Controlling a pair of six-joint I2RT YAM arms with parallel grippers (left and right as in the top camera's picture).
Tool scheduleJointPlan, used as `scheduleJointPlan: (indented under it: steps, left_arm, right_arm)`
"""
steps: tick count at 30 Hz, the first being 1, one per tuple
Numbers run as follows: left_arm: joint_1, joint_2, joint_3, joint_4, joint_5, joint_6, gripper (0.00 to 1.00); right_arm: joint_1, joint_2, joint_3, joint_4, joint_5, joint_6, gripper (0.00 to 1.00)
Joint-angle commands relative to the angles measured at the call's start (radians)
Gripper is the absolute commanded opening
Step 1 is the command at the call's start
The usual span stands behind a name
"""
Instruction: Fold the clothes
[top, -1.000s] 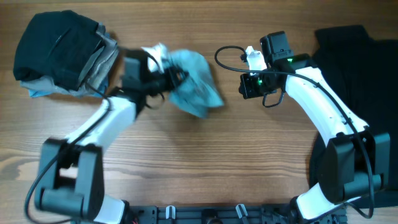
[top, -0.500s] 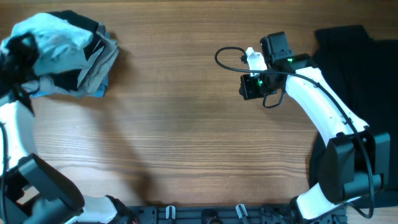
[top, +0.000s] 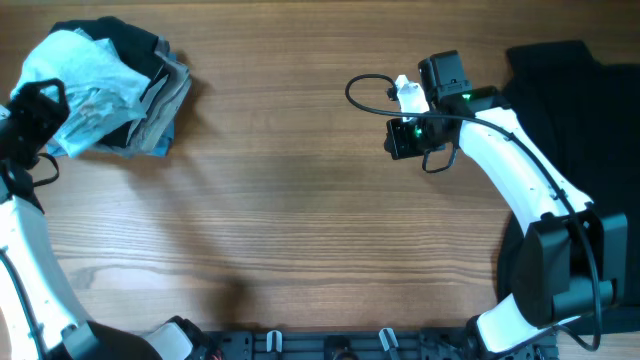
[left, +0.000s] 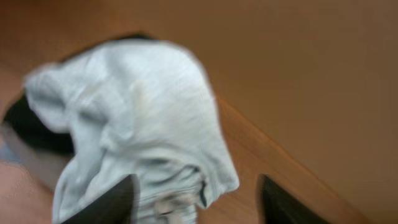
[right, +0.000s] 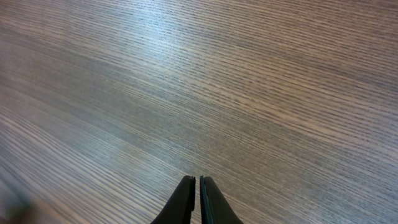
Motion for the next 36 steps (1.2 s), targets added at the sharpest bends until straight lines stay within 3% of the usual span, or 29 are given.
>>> scheduleJointPlan:
  steps: [1, 2, 3, 4, 5, 8, 12, 15, 17, 20, 23, 25, 27, 29, 36]
  left_arm:
    - [-0.031, 0.030, 0.005, 0.014, -0.017, 0.077, 0.62]
    - [-0.046, 0.064, 0.005, 0.026, -0.026, 0.101, 0.66]
    - [-0.060, 0.100, 0.005, 0.044, -0.027, 0.119, 0.57]
    - [-0.071, 0.140, 0.005, 0.079, -0.032, 0.129, 0.43]
    - [-0.084, 0.206, 0.005, 0.160, -0.032, 0.132, 0.12]
    - [-0.112, 0.380, 0.005, 0.333, -0.045, 0.096, 0.08]
    - [-0.125, 0.559, 0.005, 0.352, -0.072, 0.025, 0.07]
    - [-0.124, 0.544, 0.005, 0.320, -0.056, 0.030, 0.31]
    - [-0.124, 0.447, 0.025, 0.259, -0.042, 0.032, 0.58]
    - [-0.127, 0.263, 0.089, 0.079, -0.042, 0.104, 0.78]
    - [-0.154, 0.006, 0.138, -0.228, -0.044, 0.237, 1.00]
    - [-0.169, -0.110, 0.138, -0.415, -0.044, 0.248, 1.00]
    - [-0.185, -0.198, 0.138, -0.556, -0.043, 0.248, 1.00]
    - [-0.201, -0.257, 0.138, -0.623, -0.044, 0.247, 1.00]
    - [-0.202, -0.302, 0.138, -0.644, -0.043, 0.246, 1.00]
  right_arm:
    - [-0.002, 0.001, 0.010, 0.007, -0.011, 0.000, 0.08]
    - [-0.002, 0.001, 0.010, 0.007, -0.011, 0.000, 0.09]
    - [-0.002, 0.001, 0.010, 0.007, -0.011, 0.001, 0.08]
    - [-0.002, 0.001, 0.010, 0.006, -0.011, 0.003, 0.09]
    - [-0.002, 0.001, 0.010, 0.006, -0.011, 0.003, 0.09]
    - [-0.002, 0.001, 0.010, 0.006, -0.011, 0.005, 0.08]
    - [-0.002, 0.001, 0.010, 0.004, -0.011, 0.004, 0.09]
    - [-0.002, -0.015, 0.010, 0.003, -0.011, 0.003, 0.09]
    - [-0.002, -0.070, 0.012, 0.015, -0.011, 0.002, 0.10]
    - [-0.002, -0.207, 0.014, 0.052, -0.011, 0.000, 0.14]
    - [-0.002, -0.412, 0.014, 0.079, -0.011, -0.011, 0.34]
    - [-0.002, -0.542, 0.014, 0.074, 0.003, -0.024, 0.50]
    - [-0.002, -0.651, 0.014, 0.064, 0.042, -0.023, 0.59]
    - [-0.002, -0.750, 0.014, 0.060, 0.082, -0.022, 1.00]
    - [-0.002, -0.879, 0.014, 0.058, 0.093, -0.019, 1.00]
